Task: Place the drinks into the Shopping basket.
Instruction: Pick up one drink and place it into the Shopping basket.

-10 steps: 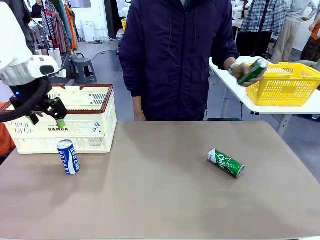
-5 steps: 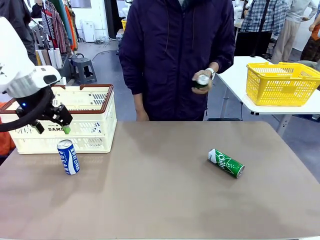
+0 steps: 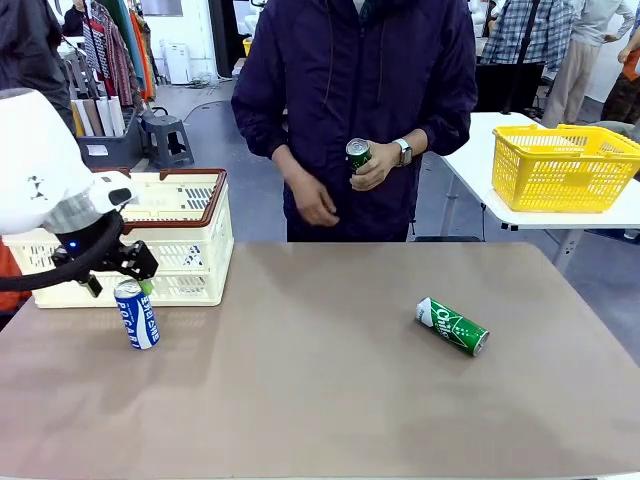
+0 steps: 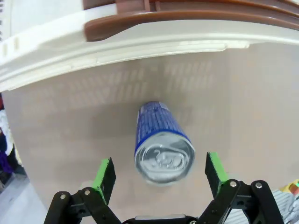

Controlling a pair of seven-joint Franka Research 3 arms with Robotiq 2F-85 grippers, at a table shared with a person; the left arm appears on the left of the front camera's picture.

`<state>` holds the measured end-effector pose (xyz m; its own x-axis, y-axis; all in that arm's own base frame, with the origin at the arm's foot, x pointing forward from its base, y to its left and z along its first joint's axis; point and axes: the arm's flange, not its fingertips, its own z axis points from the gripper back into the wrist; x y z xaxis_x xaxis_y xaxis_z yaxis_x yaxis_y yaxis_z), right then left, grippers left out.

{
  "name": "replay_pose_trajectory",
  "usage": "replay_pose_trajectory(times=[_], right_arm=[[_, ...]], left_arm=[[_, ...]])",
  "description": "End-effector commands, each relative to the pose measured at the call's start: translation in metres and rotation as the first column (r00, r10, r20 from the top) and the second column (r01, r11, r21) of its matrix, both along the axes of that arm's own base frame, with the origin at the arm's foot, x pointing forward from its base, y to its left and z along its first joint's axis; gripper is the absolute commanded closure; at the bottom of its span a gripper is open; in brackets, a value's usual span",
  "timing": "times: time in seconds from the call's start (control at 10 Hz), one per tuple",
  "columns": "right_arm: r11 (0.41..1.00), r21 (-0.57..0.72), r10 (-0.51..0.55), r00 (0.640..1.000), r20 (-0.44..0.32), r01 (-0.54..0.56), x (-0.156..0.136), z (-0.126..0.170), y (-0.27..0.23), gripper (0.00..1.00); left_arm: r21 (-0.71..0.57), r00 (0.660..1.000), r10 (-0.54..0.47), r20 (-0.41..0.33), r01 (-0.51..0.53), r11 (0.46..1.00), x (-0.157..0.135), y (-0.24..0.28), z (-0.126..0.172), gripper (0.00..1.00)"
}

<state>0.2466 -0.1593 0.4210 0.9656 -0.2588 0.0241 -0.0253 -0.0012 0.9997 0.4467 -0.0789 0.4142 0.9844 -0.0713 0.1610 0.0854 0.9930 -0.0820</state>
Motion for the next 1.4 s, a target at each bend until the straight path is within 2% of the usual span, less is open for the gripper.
replay_pose_trajectory(times=[0.0, 0.3, 0.4, 0.5, 0.6, 1.1, 1.3], right_arm=[[1.000, 0.021, -0.006, 1.000, -0.013, 0.006, 0.001, 0.007, 0.001, 0.00], [1.000, 0.021, -0.006, 1.000, -0.013, 0.006, 0.001, 0.007, 0.001, 0.00], [1.000, 0.021, -0.006, 1.000, -0.013, 0.006, 0.001, 0.007, 0.001, 0.00], [1.000, 0.021, -0.006, 1.000, -0.013, 0.006, 0.001, 0.007, 0.001, 0.00], [1.000, 0.021, -0.006, 1.000, -0.013, 0.006, 0.001, 0.007, 0.001, 0.00], [1.000, 0.021, -0.006, 1.000, -0.013, 0.006, 0.001, 0.007, 0.001, 0.00], [1.000, 0.021, -0.006, 1.000, -0.013, 0.006, 0.001, 0.007, 0.001, 0.00]], left_arm=[[0.022, 0.999, 0.033, 0.011, -0.033, 0.999, 0.011, -0.007, -0.006, 0.00], [0.049, 0.999, 0.026, -0.034, -0.025, 0.998, 0.016, -0.010, -0.013, 0.00], [0.044, 0.999, 0.034, -0.029, -0.033, 0.998, 0.017, -0.009, -0.013, 0.04], [0.048, 0.999, 0.039, -0.014, -0.038, 0.998, 0.018, -0.009, -0.013, 0.64], [0.049, 0.999, 0.037, 0.001, -0.037, 0.998, 0.018, -0.009, -0.013, 1.00], [0.082, 0.998, 0.037, -0.054, -0.033, 0.996, 0.018, -0.008, -0.013, 1.00], [0.069, 0.998, 0.038, -0.049, -0.034, 0.997, 0.016, -0.006, -0.003, 1.00]])
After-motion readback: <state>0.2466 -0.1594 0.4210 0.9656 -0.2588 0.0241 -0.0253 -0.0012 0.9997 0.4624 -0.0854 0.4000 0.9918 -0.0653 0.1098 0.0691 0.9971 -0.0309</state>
